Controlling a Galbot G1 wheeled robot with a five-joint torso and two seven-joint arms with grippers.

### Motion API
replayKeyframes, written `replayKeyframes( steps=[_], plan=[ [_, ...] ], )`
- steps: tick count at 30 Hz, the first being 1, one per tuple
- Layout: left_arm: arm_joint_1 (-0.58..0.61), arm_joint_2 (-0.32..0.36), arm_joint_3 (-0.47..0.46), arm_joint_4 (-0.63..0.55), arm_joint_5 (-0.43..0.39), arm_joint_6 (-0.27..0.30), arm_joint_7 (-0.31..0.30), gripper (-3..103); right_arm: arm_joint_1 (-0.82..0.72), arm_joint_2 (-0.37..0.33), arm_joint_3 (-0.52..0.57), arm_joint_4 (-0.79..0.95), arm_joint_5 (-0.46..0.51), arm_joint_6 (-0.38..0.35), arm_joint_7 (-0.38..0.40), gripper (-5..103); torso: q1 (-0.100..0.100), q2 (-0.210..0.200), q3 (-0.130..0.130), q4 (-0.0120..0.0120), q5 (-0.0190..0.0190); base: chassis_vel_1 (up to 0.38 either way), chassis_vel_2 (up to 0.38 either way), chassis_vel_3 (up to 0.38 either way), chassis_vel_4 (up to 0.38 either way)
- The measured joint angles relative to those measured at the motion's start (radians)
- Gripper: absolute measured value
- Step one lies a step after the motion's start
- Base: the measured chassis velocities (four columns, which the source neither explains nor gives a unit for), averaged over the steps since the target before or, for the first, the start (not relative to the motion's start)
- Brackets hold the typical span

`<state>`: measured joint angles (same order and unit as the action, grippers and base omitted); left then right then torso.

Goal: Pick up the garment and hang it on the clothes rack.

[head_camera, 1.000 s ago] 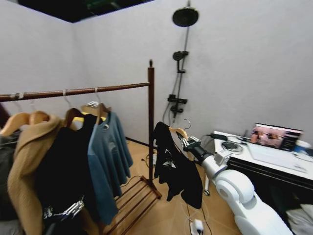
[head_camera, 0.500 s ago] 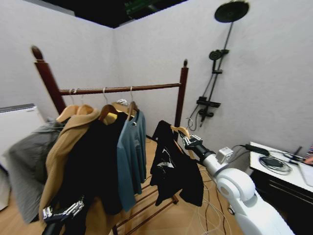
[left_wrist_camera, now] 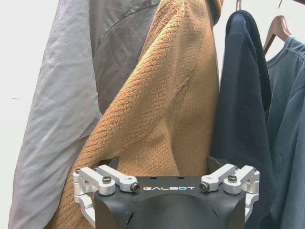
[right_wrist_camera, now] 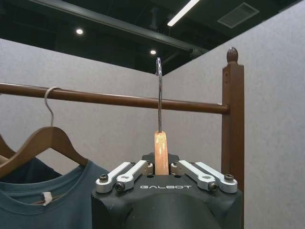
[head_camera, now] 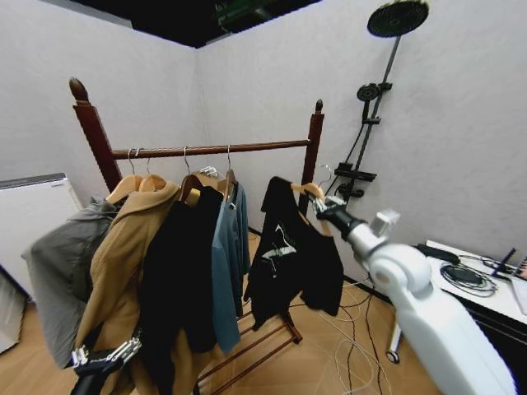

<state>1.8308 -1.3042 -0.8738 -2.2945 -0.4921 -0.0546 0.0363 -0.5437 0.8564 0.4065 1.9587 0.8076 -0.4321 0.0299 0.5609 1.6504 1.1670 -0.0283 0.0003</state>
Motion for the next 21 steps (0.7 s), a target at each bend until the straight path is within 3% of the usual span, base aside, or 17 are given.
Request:
replayKeyframes(
  steps=[14, 16, 21],
  plan=[
    [0.0, 0.0, 0.0, 0.0, 0.0, 0.0, 0.0, 100, 0.366, 0.021, -0.225, -0.255, 0.061, -0.014, -0.026, 10, 0.0, 0.0, 0.0, 0.0001, -0.0004, 0.0, 0.0, 0.0, 0.0],
    [0.0, 0.0, 0.0, 0.0, 0.0, 0.0, 0.0, 100, 0.485, 0.069, -0.334, -0.385, 0.062, -0.036, -0.014, 10, 0.0, 0.0, 0.0, 0.0002, -0.0004, 0.0, 0.0, 0.0, 0.0],
    [0.0, 0.0, 0.0, 0.0, 0.0, 0.0, 0.0, 100, 0.599, 0.127, -0.405, -0.516, 0.028, -0.044, -0.03, 10, 0.0, 0.0, 0.0, 0.0001, -0.0003, 0.0, 0.0, 0.0, 0.0]
  ],
)
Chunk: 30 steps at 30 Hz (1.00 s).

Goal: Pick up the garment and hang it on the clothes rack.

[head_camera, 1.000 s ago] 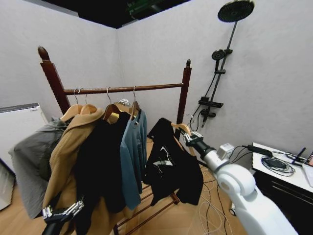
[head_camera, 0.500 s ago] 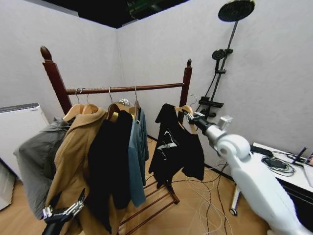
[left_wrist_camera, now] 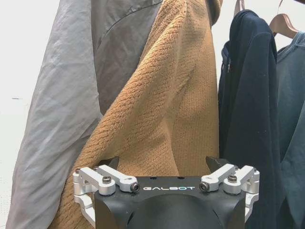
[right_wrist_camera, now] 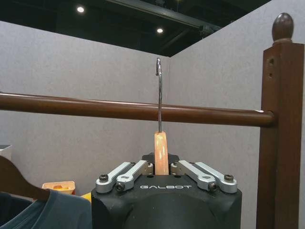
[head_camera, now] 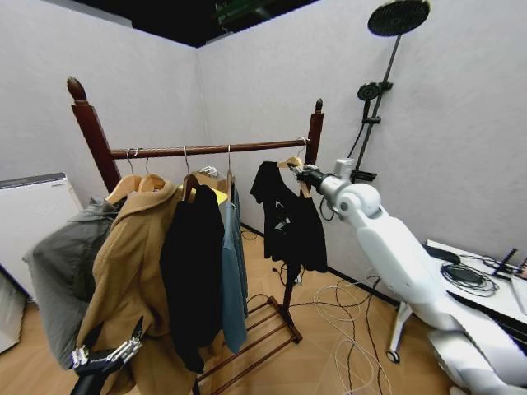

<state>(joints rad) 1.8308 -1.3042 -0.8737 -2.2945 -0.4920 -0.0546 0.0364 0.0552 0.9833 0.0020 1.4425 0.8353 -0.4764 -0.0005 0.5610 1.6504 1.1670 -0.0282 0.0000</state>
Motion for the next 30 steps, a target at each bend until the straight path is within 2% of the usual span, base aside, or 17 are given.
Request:
replayKeyframes(
  steps=[11, 13, 17, 23, 30],
  plan=[
    [0.0, 0.0, 0.0, 0.0, 0.0, 0.0, 0.0, 100, 0.148, 0.107, -0.084, -0.159, -0.012, -0.014, -0.012, 10, 0.0, 0.0, 0.0, -0.0003, 0.0, 0.0, 0.0, 0.0, 0.0],
    [0.0, 0.0, 0.0, 0.0, 0.0, 0.0, 0.0, 100, 0.171, 0.132, -0.107, -0.195, -0.008, -0.025, -0.014, 10, 0.0, 0.0, 0.0, 0.0003, -0.0002, 0.0, 0.0, 0.0, 0.0],
    [0.0, 0.0, 0.0, 0.0, 0.0, 0.0, 0.0, 100, 0.18, 0.143, -0.12, -0.211, -0.008, -0.042, -0.017, 10, 0.0, 0.0, 0.0, 0.0004, -0.0002, 0.0, 0.0, 0.0, 0.0],
    [0.0, 0.0, 0.0, 0.0, 0.0, 0.0, 0.0, 100, 0.166, 0.116, -0.12, -0.189, -0.005, -0.061, -0.016, 10, 0.0, 0.0, 0.0, -0.0004, 0.0002, 0.0, 0.0, 0.0, 0.0],
    [0.0, 0.0, 0.0, 0.0, 0.0, 0.0, 0.0, 100, 0.17, 0.138, -0.129, -0.249, 0.0, -0.061, -0.016, 10, 0.0, 0.0, 0.0, 0.0, 0.0, 0.0, 0.0, 0.0, 0.0]
  ],
)
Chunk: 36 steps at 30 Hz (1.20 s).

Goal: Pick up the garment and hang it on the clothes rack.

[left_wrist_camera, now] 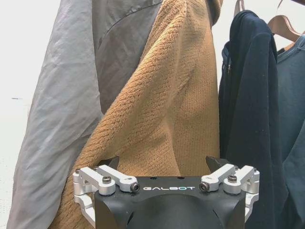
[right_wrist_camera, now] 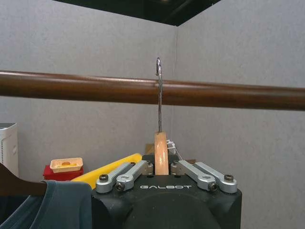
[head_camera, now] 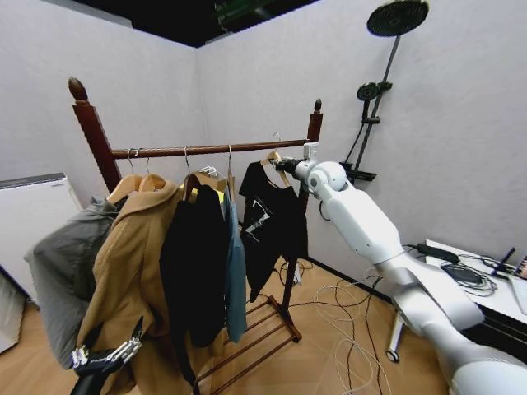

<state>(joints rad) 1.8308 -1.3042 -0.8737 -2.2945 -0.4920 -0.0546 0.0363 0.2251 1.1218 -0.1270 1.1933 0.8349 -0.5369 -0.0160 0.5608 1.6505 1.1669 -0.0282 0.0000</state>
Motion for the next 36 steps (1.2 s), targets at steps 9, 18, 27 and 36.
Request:
replayKeyframes(
  steps=[9, 18, 27, 36],
  plan=[
    [0.0, 0.0, 0.0, 0.0, 0.0, 0.0, 0.0, 100, -0.006, 0.031, 0.006, -0.039, -0.01, 0.001, -0.011, 10, 0.0, 0.0, 0.0, 0.0003, -0.0002, 0.0, 0.0, 0.0, 0.0],
    [0.0, 0.0, 0.0, 0.0, 0.0, 0.0, 0.0, 100, -0.05, -0.023, 0.031, 0.027, 0.0, 0.043, 0.016, 27, 0.0, 0.0, 0.0, 0.0, 0.0001, 0.0, 0.0, 0.0, 0.0],
    [0.0, 0.0, 0.0, 0.0, 0.0, 0.0, 0.0, 100, -0.19, -0.133, 0.128, 0.272, 0.091, 0.029, 0.076, 59, 0.0, 0.0, 0.0, 0.0002, -0.0001, 0.0, 0.0, 0.0, 0.0],
    [0.0, 0.0, 0.0, 0.0, 0.0, 0.0, 0.0, 100, -0.623, -0.264, 0.361, 0.727, 0.06, 0.056, 0.221, 91, 0.0, 0.0, 0.0, 0.0002, 0.0003, 0.0, 0.0, 0.0, 0.0]
  ],
)
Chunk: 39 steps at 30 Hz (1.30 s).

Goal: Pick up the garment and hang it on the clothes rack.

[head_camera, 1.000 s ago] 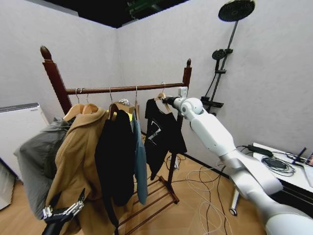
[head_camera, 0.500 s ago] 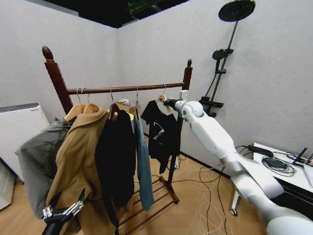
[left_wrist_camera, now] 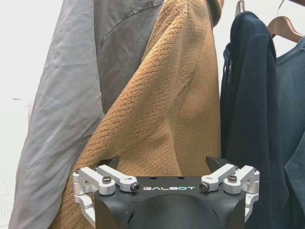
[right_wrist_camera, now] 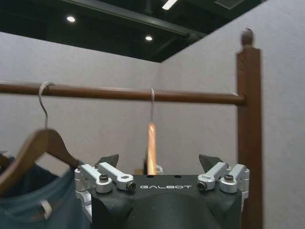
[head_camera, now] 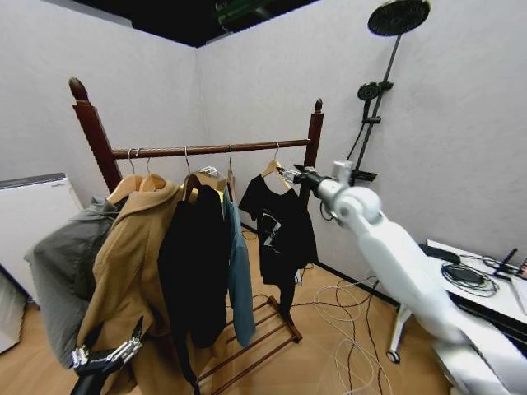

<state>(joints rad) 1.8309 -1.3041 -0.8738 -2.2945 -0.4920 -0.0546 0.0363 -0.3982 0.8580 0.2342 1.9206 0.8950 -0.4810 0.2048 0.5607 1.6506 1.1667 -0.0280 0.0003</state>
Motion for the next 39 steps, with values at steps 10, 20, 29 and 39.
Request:
replayKeyframes(
  steps=[10, 20, 29, 39],
  plan=[
    [0.0, 0.0, 0.0, 0.0, 0.0, 0.0, 0.0, 100, -0.681, 0.191, 0.362, 0.206, -0.363, 0.113, -0.066, 100, 0.0, 0.0, 0.0, -0.0005, -0.0004, 0.0, 0.0, 0.0, 0.0],
    [0.0, 0.0, 0.0, 0.0, 0.0, 0.0, 0.0, 100, -0.879, 0.356, 0.461, 0.226, -0.452, 0.205, -0.113, 100, 0.0, 0.0, 0.0, -0.0002, -0.0004, 0.0, 0.0, 0.0, 0.0],
    [0.0, 0.0, 0.0, 0.0, 0.0, 0.0, 0.0, 100, -0.892, 0.357, 0.441, 0.24, -0.472, 0.22, -0.098, 100, 0.0, 0.0, 0.0, 0.0001, -0.0004, 0.0, 0.0, 0.0, 0.0],
    [0.0, 0.0, 0.0, 0.0, 0.0, 0.0, 0.0, 100, -0.901, 0.371, 0.421, 0.229, -0.495, 0.23, -0.089, 100, 0.0, 0.0, 0.0, -0.0002, -0.0003, -0.006, -0.005, -0.005, -0.005]
  ],
)
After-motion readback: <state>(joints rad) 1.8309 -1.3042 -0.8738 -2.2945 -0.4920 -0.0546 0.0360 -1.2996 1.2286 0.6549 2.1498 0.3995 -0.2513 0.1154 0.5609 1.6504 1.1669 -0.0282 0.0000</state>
